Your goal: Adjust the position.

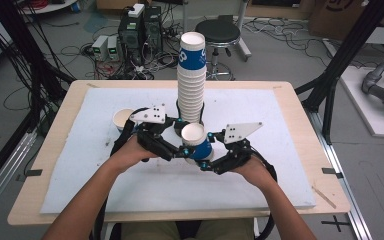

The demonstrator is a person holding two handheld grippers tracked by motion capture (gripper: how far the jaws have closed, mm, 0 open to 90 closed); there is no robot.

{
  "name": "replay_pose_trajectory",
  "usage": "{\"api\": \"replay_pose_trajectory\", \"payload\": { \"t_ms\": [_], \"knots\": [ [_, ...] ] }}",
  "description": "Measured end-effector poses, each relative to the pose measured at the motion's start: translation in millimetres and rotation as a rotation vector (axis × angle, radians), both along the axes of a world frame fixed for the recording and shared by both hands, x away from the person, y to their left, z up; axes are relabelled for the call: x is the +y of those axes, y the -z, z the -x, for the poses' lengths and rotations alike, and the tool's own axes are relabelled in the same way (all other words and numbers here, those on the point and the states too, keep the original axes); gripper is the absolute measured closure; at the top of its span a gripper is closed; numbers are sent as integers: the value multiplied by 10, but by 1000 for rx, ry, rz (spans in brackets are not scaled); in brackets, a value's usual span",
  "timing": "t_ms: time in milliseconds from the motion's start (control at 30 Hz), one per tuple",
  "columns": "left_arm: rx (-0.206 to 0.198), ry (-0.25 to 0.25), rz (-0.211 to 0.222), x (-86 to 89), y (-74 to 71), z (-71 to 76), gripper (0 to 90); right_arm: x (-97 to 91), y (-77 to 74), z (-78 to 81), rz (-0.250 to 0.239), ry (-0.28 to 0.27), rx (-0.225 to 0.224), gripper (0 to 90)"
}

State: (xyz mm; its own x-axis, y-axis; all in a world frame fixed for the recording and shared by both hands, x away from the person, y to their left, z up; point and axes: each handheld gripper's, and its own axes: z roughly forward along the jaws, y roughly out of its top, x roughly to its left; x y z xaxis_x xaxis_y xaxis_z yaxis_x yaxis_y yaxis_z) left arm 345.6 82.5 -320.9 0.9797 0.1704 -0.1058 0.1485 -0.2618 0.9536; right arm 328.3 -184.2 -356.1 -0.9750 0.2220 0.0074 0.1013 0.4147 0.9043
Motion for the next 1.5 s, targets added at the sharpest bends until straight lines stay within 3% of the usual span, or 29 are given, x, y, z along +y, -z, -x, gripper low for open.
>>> {"api": "replay_pose_trajectory", "payload": {
  "t_ms": [333,700,1000,1333,1400,1500],
  "knots": [
    [-27,45,-94,-14,-157,-33,148,-10,-155,-17,92,-23,2,239],
    [-39,77,-155,-73,-167,-22,148,59,-188,-26,197,-66,7,245],
    [-41,113,-237,-221,-176,-16,148,114,-195,-19,250,-95,5,246],
    [-11,162,-265,-269,-117,-33,198,108,-190,-14,310,-112,12,246],
    [-10,193,-252,-260,-110,-34,261,111,-186,-13,314,-115,11,245],
    [-8,192,-234,-239,-93,-35,285,106,-188,-13,310,-114,8,244]
  ]
}}
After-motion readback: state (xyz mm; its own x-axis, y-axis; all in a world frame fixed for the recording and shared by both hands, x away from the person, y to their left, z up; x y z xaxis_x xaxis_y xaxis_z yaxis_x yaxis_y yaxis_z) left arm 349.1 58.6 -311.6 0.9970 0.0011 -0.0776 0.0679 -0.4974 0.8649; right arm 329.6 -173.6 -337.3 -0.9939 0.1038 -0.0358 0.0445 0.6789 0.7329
